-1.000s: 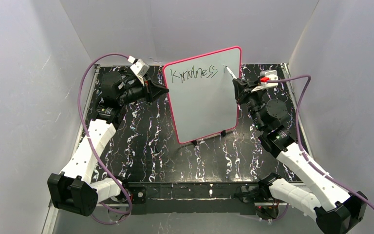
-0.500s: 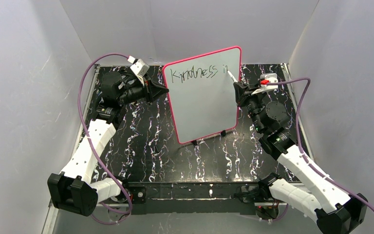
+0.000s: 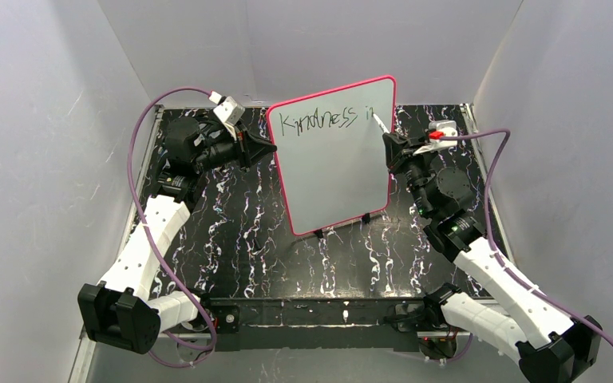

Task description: Write a sentence on the whiteboard

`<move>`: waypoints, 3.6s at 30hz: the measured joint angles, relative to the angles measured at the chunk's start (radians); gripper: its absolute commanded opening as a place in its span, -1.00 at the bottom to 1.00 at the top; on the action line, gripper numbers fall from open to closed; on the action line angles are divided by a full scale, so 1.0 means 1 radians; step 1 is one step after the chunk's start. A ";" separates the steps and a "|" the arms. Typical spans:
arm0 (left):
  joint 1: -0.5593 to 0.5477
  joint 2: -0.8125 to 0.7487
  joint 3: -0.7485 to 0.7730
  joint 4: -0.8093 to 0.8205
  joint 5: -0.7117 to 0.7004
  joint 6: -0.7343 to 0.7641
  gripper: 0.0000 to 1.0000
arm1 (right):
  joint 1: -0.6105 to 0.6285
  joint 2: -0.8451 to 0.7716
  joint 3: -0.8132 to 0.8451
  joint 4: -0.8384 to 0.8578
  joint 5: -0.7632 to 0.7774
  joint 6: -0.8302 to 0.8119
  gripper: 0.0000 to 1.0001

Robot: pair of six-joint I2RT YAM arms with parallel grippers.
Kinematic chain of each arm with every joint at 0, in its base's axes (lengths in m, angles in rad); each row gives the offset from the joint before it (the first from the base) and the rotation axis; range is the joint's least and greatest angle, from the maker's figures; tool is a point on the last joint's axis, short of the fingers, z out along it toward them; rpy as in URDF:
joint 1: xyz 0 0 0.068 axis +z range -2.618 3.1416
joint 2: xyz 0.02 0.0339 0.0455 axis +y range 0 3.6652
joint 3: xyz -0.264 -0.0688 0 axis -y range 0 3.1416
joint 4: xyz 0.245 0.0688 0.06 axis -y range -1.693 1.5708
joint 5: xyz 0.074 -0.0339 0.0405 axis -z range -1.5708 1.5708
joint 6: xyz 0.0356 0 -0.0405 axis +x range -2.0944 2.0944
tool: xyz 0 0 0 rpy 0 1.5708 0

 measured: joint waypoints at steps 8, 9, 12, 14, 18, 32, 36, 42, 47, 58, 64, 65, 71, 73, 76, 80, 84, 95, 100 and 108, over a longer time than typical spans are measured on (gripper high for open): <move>0.000 0.000 0.000 0.000 -0.001 0.000 -1.00 | 0.000 0.026 0.000 0.076 0.002 -0.001 -0.97; 0.000 0.000 0.000 0.000 -0.001 0.000 -1.00 | 0.000 0.028 0.000 0.081 0.003 -0.001 -0.97; 0.000 0.000 0.000 0.000 -0.001 0.000 -1.00 | 0.000 0.029 0.000 0.086 0.016 -0.002 -0.97; 0.000 0.000 0.000 0.000 0.000 0.000 -1.00 | 0.000 0.029 0.000 0.089 0.032 -0.003 -0.97; 0.000 0.000 0.000 0.000 0.000 0.000 -1.00 | 0.000 0.027 0.000 0.089 0.063 -0.006 -0.97; 0.000 0.000 0.000 0.000 0.000 0.000 -1.00 | 0.000 -0.002 -0.006 -0.002 0.079 -0.001 -0.97; 0.000 0.000 0.000 0.000 0.003 0.000 -1.00 | 0.000 -0.019 -0.019 -0.033 0.079 -0.001 -0.97; 0.000 0.000 0.000 0.000 0.003 -0.001 -1.00 | 0.000 -0.039 -0.017 -0.060 0.040 0.008 -0.97; 0.000 -0.001 0.000 0.000 0.002 -0.006 -1.00 | -0.001 -0.029 0.035 -0.079 -0.145 0.043 -0.97; 0.000 -0.005 -0.001 -0.003 0.002 -0.008 -1.00 | 0.216 0.149 0.068 0.000 -0.396 0.122 -0.97; 0.000 -0.006 -0.002 -0.003 0.002 -0.008 -1.00 | 0.270 0.188 0.053 0.065 -0.358 0.123 -0.97; 0.000 -0.006 -0.002 -0.003 0.002 -0.008 -1.00 | 0.271 0.188 0.048 0.078 -0.348 0.123 -0.97; 0.000 -0.006 -0.002 -0.003 0.003 -0.008 -1.00 | 0.275 0.229 0.047 0.125 -0.321 0.124 -0.97; 0.000 -0.006 -0.002 -0.003 0.003 -0.008 -1.00 | 0.275 0.245 0.047 0.134 -0.320 0.126 -0.97; 0.000 -0.006 -0.002 -0.003 0.002 -0.008 -1.00 | 0.276 0.258 0.047 0.136 -0.319 0.128 -0.97; 0.000 -0.006 -0.002 -0.003 0.002 -0.008 -1.00 | 0.280 0.258 0.045 0.136 -0.294 0.131 -0.97; 0.000 -0.006 -0.002 -0.004 -0.005 -0.008 -1.00 | 0.285 0.253 0.029 0.134 -0.270 0.135 -0.97; 0.000 -0.006 -0.002 -0.004 -0.007 -0.008 -1.00 | 0.288 0.223 -0.003 0.109 -0.252 0.139 -0.97; 0.000 -0.006 -0.002 -0.003 0.002 -0.008 -1.00 | 0.287 0.212 -0.003 0.116 -0.256 0.152 -0.97; 0.000 -0.006 -0.002 -0.003 0.004 -0.008 -1.00 | 0.286 0.210 -0.003 0.159 -0.239 0.154 -0.97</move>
